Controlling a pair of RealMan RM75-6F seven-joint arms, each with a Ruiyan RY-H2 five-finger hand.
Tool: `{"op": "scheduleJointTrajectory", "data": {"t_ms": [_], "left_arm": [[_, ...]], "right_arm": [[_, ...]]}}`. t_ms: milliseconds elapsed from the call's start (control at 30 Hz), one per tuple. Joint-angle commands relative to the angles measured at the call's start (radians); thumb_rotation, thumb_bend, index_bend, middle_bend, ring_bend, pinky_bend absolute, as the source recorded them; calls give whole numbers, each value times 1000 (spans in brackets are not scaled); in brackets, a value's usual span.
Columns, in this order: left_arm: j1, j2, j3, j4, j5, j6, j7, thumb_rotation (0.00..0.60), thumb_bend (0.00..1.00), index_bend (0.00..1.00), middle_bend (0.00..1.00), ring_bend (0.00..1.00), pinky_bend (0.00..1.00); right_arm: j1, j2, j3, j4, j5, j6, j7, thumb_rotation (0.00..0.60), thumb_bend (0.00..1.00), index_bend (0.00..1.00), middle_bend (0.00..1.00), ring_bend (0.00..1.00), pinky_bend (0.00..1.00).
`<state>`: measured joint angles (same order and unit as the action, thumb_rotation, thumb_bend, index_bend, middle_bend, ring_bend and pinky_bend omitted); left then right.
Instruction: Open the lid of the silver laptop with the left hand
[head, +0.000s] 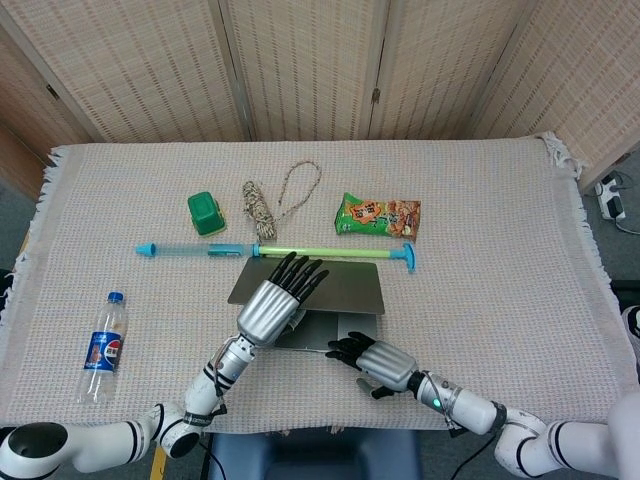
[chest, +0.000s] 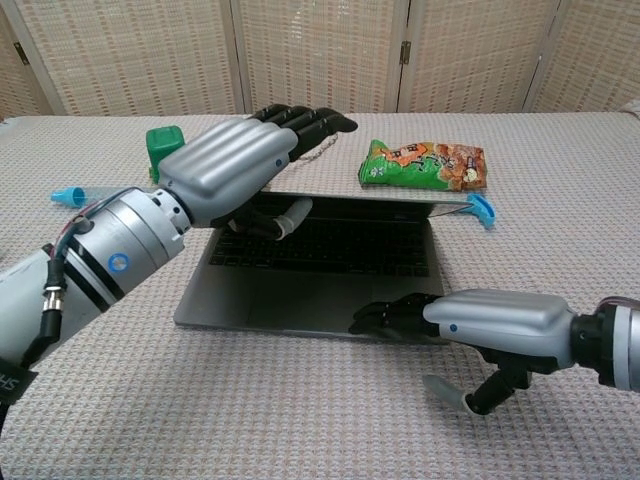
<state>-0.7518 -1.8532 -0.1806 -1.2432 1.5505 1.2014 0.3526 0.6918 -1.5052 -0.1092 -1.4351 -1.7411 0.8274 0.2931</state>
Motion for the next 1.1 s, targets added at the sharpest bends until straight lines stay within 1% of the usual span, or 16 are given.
{"op": "scheduleJointTrajectory", "data": {"t_ms": [33, 167, 300, 467, 600, 800, 1100], "left_arm": [[-6, 0, -10, -11, -17, -10, 20, 600, 583, 65, 89, 1, 0], [-10, 10, -24, -31, -34, -14, 43, 600, 583, 65, 89, 0, 0], [-10, 36, -43, -74, -68, -29, 45, 600, 583, 72, 89, 0, 0], [-15, 80, -78, -155, -126, -61, 30, 600, 582, 81, 89, 0, 0], [-34, 108, -109, -190, -167, -91, 41, 600, 583, 83, 89, 0, 0], [-79, 126, -165, -197, -237, -127, 89, 600, 583, 85, 89, 0, 0], [-138, 162, -230, -178, -363, -189, 119, 600, 582, 72, 89, 0, 0]], "right_arm": [[4, -3, -3, -1, 6, 0, -9, 600, 675, 0, 0, 37, 0], [6, -10, -2, 1, 24, -1, -26, 600, 675, 0, 0, 34, 0], [8, -13, 0, 2, 41, -2, -40, 600, 676, 0, 0, 36, 0], [13, -16, 4, 1, 56, 2, -45, 600, 676, 0, 0, 38, 0], [19, -22, 5, 1, 64, 1, -52, 600, 675, 0, 0, 40, 0], [27, -31, 8, 1, 77, -2, -62, 600, 676, 0, 0, 41, 0], [29, -39, 10, 7, 98, -2, -77, 600, 675, 0, 0, 43, 0]]}}
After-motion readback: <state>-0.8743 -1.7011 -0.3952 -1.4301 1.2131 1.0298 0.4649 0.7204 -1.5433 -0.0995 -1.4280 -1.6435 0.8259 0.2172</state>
